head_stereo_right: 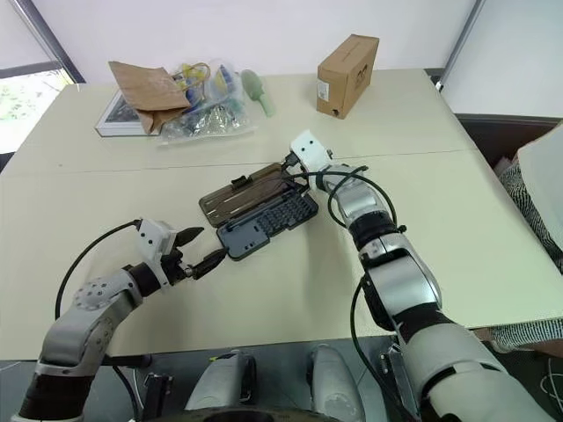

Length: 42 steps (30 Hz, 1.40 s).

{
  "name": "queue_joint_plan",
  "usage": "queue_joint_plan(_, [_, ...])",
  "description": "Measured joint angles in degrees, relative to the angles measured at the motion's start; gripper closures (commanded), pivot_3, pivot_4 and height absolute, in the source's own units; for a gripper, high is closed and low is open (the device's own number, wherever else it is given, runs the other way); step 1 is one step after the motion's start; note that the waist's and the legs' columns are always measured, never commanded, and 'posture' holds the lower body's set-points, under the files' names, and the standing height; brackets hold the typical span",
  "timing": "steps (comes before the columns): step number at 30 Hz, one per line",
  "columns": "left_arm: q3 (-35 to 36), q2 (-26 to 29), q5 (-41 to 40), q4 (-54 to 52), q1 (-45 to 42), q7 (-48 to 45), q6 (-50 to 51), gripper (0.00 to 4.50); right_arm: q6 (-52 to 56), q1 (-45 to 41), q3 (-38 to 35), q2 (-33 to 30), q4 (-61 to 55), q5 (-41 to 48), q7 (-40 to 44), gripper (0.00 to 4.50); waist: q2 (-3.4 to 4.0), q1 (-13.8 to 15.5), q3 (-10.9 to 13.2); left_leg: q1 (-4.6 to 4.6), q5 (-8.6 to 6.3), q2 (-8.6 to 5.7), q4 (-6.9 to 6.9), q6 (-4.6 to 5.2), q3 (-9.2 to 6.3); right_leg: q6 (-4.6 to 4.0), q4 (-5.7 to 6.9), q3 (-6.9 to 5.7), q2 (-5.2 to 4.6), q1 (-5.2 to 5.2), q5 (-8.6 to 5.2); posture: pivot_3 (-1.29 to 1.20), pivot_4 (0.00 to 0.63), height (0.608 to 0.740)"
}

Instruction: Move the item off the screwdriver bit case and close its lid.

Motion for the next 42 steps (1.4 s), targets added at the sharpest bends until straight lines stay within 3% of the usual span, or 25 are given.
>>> queue_joint_plan(10, [-0.48,-1.05,1.26,0.07,-0.01,1.03,-1.12,0.00,0.52,-4.82,-3.37,2.82,10.13,-0.61,-1.66,0.07,0.02,0.03,0.01,-0.61,0.23,-0.14,0.05,-0.40,0.03,0.06,0.52,0.00,-0.32,-0.79,0.04,0.00,0.150,0.740])
queue_joint_plan(13, [-0.76,-1.24,1.83,0.13,-0.17,1.11,-1.75,0.00,1.87,-5.48,-4.62,4.13,11.18,-0.50,-2.08,1.36,0.02,0.03,0.01,-0.60,0.24,-0.14,0.06,-0.41,0.02,0.06,0.59,-0.03,-0.28,-0.81,0.04,0.00,0.150,0.740])
queue_joint_plan(17, [-0.78,-1.46,2.30,0.21,-0.28,1.36,-2.11,0.00,4.34,-6.36,-5.64,4.79,12.39,-0.53,-2.33,3.58,0.02,0.16,0.01,-0.60,0.24,-0.15,0.07,-0.41,0.02,0.06,0.62,-0.05,-0.27,-0.81,0.04,0.00,0.150,0.740])
queue_joint_plan(19, [-0.80,-1.65,2.76,0.23,-0.29,1.58,-2.41,0.00,5.19,-6.71,-5.82,5.20,12.66,-0.62,-2.61,4.46,0.02,0.20,0.01,-0.60,0.24,-0.17,0.08,-0.41,0.03,0.06,0.62,-0.06,-0.26,-0.81,0.04,0.00,0.150,0.740])
queue_joint_plan(34, [-0.92,-2.47,4.63,2.44,-0.31,1.89,-4.94,0.00,12.06,-7.79,-6.26,5.27,10.96,-1.20,-3.51,4.46,0.01,0.36,0.00,-0.60,0.24,-0.19,0.09,-0.41,0.01,0.07,0.62,-0.12,-0.20,-0.78,0.04,0.00,0.150,0.740])
queue_joint_plan(42, [-1.38,-2.44,5.15,2.61,-1.38,1.76,-5.38,0.00,29.83,-2.99,-9.36,4.34,-4.58,-0.83,-14.94,4.46,0.03,1.70,-0.01,-0.62,0.32,-0.45,0.14,-0.53,-0.16,0.03,0.64,-0.27,-0.50,-0.66,0.02,0.00,0.150,0.740])
